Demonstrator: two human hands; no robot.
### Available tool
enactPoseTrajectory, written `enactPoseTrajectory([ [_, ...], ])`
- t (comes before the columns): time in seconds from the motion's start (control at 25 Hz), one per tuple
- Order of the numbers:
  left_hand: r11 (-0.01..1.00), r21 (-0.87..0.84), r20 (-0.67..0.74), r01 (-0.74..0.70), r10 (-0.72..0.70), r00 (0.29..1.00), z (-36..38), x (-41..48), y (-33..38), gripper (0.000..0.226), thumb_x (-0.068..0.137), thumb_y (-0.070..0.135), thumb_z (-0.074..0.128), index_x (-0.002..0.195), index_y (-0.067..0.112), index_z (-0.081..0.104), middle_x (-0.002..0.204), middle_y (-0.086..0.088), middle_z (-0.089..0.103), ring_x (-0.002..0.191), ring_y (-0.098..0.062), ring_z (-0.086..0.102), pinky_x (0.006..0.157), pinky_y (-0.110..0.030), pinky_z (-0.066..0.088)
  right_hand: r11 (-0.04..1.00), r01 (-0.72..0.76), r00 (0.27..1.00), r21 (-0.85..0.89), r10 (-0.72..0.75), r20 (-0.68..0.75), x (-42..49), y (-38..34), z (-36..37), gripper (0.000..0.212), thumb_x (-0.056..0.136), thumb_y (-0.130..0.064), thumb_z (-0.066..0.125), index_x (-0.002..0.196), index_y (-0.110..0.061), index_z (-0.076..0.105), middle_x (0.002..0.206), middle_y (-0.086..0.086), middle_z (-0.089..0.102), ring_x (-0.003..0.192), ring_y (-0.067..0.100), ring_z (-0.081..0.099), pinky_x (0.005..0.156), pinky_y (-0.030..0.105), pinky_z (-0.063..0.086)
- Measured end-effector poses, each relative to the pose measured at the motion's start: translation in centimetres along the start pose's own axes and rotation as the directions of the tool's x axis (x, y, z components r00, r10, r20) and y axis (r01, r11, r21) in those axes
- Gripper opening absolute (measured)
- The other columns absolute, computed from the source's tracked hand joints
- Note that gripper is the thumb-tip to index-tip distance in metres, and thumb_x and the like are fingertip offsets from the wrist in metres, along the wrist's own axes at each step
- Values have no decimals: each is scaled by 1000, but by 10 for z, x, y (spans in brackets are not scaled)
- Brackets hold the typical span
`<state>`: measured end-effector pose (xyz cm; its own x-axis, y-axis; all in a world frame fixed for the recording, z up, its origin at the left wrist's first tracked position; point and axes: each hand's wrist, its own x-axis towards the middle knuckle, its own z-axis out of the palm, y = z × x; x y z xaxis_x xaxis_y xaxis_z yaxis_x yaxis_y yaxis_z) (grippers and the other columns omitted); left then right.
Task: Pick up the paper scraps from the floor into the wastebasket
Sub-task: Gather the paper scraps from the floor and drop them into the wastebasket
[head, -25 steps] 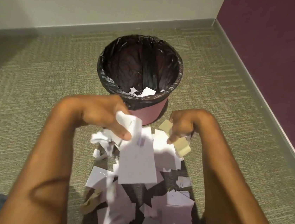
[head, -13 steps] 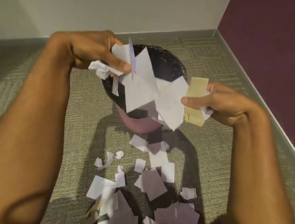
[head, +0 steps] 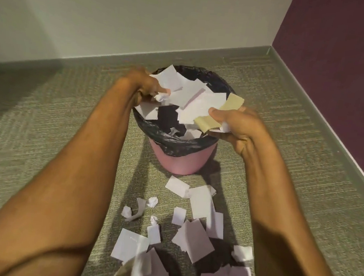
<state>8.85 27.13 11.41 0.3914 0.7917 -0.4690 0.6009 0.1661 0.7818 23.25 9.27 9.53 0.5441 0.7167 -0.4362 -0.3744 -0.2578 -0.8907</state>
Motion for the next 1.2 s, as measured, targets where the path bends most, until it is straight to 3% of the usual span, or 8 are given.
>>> enactPoseTrajectory([
  [0.16,999,-43,-184,-14,6,983,12,2,7,31,77,6,78,53,-1,58,46,-7,59,33,-12,52,25,-13,34,998,55,997,37,-53,-51,4,-5,14,19,83,-1,73,99,-2,64,100,19,73,79,29,75,74,48,62],
  [0.36,981,-161,-217,-109,73,973,12,1,16,25,77,13,79,84,1,59,96,-15,67,62,-18,62,65,-39,62,991,96,994,-89,-91,52,6,-22,18,22,80,-8,78,95,-6,62,102,11,73,92,26,72,76,36,61],
  [0.64,946,-104,-398,-308,244,884,0,-23,5,22,85,24,70,71,9,63,63,-7,60,47,-16,57,49,-28,54,981,156,988,-115,-153,34,7,-30,10,11,87,3,59,92,-5,65,105,18,64,95,28,68,70,39,62],
  [0.8,898,-251,-791,-361,25,612,1,-42,-52,33,87,16,60,55,15,54,52,2,52,37,-5,43,37,-18,35,931,219,953,-293,-141,267,-15,-27,-4,13,89,4,56,89,2,69,78,16,70,65,24,70,57,33,59],
  [0.88,868,-373,-888,-328,-230,399,10,-48,-94,41,88,16,56,50,19,40,48,6,41,36,-2,32,36,-17,29,795,173,883,-581,137,449,-27,-17,-16,12,90,-1,60,93,6,70,72,15,68,57,20,65,50,28,56],
  [0.96,862,-463,-864,-209,-385,324,30,-50,-144,41,91,21,53,53,17,38,51,5,38,42,-6,33,39,-19,31,550,125,792,-826,446,416,-25,4,-23,16,91,-6,63,97,8,70,75,15,69,61,22,66,54,31,56],
  [1.08,920,-375,-775,115,-379,507,76,-51,-209,31,93,24,54,69,6,56,57,-1,46,55,-20,47,54,-34,43,236,26,753,-971,635,174,5,68,-26,28,89,-12,69,110,6,65,86,13,69,76,27,67,71,42,60],
  [1.2,976,-184,-597,114,-203,777,136,-57,-249,24,88,18,57,67,8,56,61,-6,58,60,-29,60,56,-33,49,137,39,868,-990,486,102,39,159,-33,69,80,-20,80,138,-3,46,128,16,56,104,30,61,93,43,54],
])
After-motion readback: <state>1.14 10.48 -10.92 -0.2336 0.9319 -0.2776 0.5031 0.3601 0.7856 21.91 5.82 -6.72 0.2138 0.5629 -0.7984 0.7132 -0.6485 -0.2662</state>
